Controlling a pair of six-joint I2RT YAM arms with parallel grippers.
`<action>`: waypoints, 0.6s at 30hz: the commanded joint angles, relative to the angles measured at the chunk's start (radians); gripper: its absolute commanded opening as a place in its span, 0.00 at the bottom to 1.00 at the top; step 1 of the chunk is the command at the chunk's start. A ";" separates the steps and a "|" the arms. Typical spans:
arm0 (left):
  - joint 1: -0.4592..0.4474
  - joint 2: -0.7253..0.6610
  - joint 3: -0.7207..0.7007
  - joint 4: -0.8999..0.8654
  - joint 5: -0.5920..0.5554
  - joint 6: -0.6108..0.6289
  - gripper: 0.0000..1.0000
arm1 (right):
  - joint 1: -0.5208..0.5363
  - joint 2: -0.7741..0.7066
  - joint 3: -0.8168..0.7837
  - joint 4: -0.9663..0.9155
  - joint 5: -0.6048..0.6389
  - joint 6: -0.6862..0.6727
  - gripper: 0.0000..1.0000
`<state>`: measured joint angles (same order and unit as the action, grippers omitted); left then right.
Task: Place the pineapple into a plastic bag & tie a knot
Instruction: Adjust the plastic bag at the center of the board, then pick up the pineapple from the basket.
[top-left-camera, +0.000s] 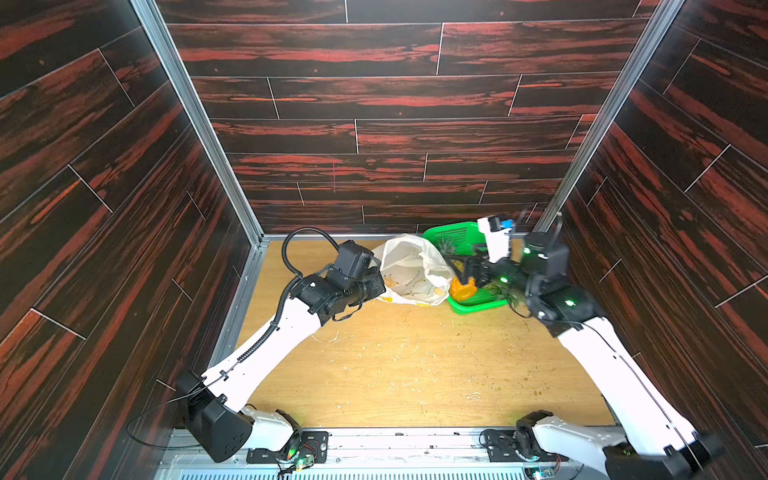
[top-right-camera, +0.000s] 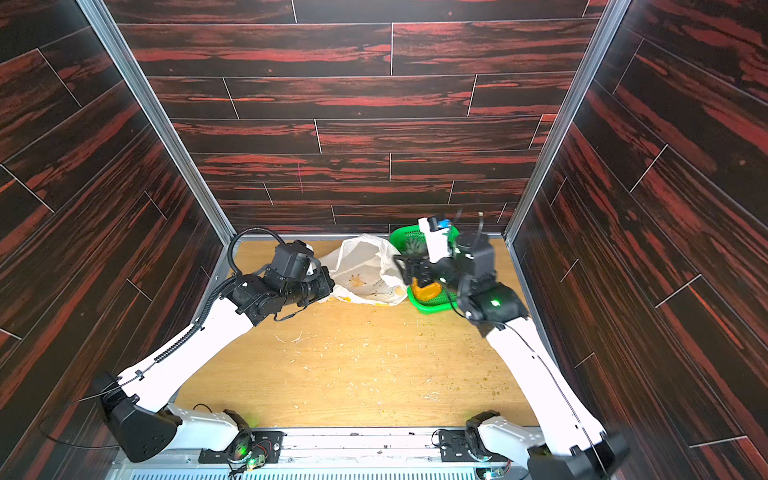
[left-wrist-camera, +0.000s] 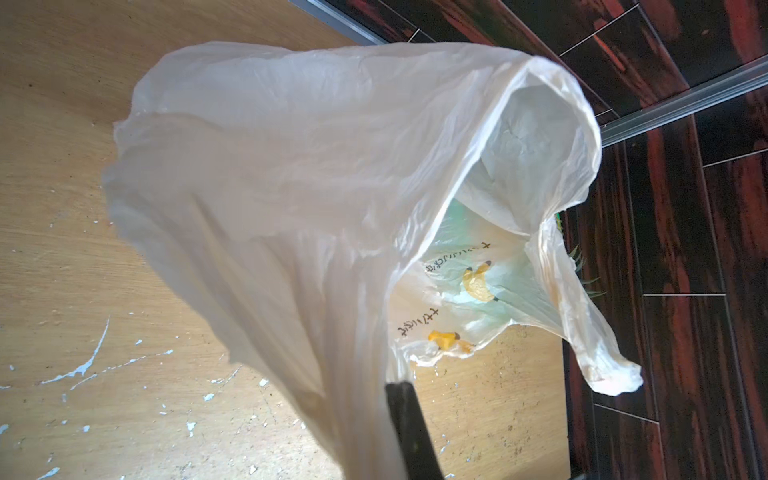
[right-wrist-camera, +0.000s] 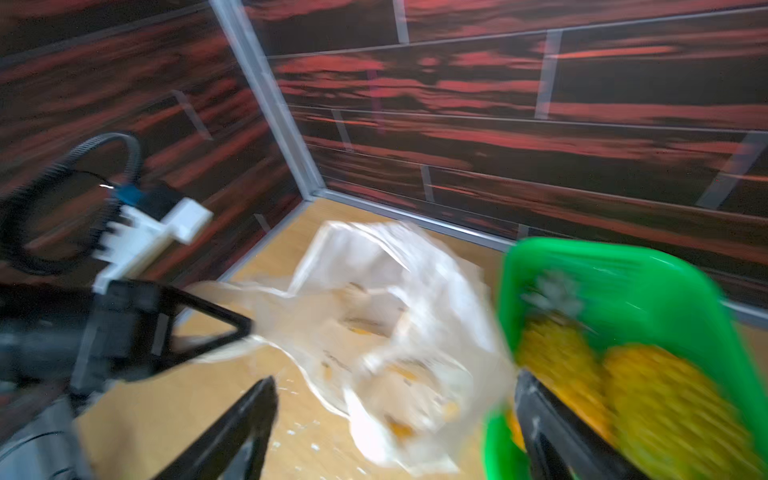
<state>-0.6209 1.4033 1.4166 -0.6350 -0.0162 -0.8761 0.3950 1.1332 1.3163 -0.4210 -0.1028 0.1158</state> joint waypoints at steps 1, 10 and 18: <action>0.004 0.012 0.031 0.009 0.022 -0.001 0.00 | -0.040 -0.019 -0.025 -0.168 0.140 0.037 0.98; 0.004 0.022 0.073 0.010 0.063 0.035 0.00 | -0.337 0.058 -0.054 -0.454 0.245 0.341 0.99; 0.005 0.034 0.086 0.011 0.087 0.042 0.00 | -0.464 0.160 -0.188 -0.233 0.074 0.295 0.99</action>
<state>-0.6209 1.4269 1.4826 -0.6220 0.0547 -0.8467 -0.0685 1.2526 1.1217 -0.7303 0.0422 0.4385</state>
